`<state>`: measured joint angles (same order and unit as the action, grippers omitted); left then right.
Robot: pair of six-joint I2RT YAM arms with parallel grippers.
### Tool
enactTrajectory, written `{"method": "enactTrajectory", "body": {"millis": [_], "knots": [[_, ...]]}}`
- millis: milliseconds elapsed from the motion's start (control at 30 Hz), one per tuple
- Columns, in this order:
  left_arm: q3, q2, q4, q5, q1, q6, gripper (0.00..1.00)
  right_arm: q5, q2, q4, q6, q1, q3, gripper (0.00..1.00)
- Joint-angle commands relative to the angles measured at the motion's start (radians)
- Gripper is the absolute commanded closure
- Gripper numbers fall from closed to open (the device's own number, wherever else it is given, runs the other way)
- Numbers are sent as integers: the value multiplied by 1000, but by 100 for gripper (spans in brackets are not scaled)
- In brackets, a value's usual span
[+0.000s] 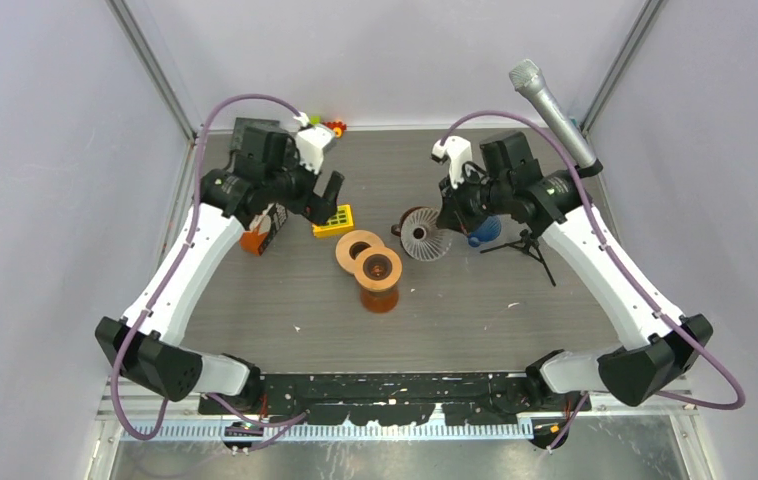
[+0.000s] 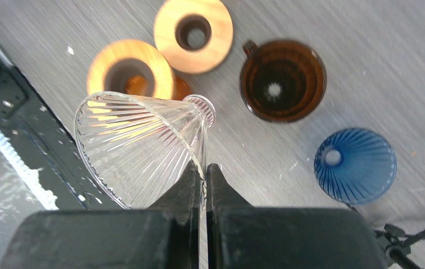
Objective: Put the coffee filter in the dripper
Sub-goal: Pick up the coffee dripper from the center of the board, then place the coffee dripper in the dripper holder.
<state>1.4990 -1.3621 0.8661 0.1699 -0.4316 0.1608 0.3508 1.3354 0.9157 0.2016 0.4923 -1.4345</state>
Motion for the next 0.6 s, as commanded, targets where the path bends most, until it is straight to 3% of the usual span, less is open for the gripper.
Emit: {"method": "enactTrajectory", "body": {"millis": [0,267,567], "knots": [[51,0,-91,98,63,-120,2,72,5,47,-77,39,-119,99],[24,41,-126,95,80,-156,0,64,137,96,-105,164,-220,100],[-83,142,-189,70,81,-146,0,94,245,116,-152,214,-278,99]]}}
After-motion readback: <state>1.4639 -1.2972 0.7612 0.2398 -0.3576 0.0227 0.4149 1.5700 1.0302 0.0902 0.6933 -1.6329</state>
